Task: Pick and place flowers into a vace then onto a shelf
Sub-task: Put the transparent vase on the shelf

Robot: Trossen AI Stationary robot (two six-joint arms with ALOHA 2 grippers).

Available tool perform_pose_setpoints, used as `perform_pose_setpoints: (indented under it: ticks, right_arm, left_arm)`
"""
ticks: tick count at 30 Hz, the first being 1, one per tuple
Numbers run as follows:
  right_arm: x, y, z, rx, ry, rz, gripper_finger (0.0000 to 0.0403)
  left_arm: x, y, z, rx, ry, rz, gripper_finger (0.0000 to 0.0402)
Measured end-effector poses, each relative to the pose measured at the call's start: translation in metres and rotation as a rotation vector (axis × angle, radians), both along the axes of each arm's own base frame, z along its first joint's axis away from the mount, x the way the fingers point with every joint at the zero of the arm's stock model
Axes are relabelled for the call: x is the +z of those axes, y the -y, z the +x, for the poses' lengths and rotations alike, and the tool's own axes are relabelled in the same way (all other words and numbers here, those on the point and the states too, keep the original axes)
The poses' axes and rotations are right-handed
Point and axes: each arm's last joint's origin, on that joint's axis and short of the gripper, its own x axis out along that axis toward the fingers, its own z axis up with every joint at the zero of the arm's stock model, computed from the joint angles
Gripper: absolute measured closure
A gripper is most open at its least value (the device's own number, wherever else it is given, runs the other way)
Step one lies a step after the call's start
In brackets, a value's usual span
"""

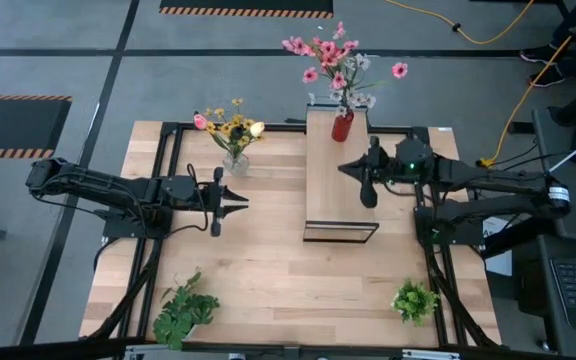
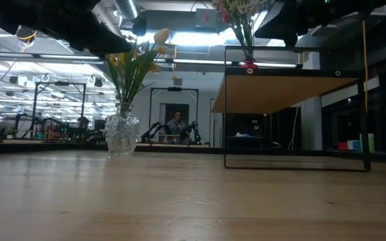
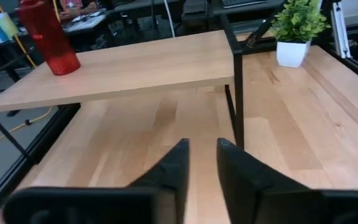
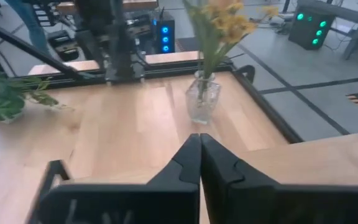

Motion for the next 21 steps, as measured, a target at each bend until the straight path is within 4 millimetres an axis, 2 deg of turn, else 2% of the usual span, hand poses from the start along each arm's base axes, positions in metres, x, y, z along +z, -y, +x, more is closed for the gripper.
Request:
perform_pose_setpoints:
  ticks: [6, 12, 17, 21]
  right_arm:
    - [-0.001, -0.027, 0.003, 0.019, -0.003, 0.039, 0.0395]
    - [-0.001, -0.045, 0.004, 0.03, 0.002, 0.066, 0.0399]
    - [-0.004, -0.055, 0.005, 0.018, -0.007, 0.074, 0.04]
    - [-0.009, -0.061, 0.01, 0.011, -0.035, 0.06, 0.04]
  left_arm:
    - [-0.002, 0.0, -0.001, 0.027, -0.015, -0.043, 0.0242]
    - [-0.01, -0.003, 0.0, 0.126, -0.085, -0.017, 0.016]
    - [-0.014, -0.006, 0.002, 0.231, -0.104, 0.02, 0.0122]
    - [-0.016, -0.008, 0.005, 0.304, -0.101, 0.045, 0.0114]
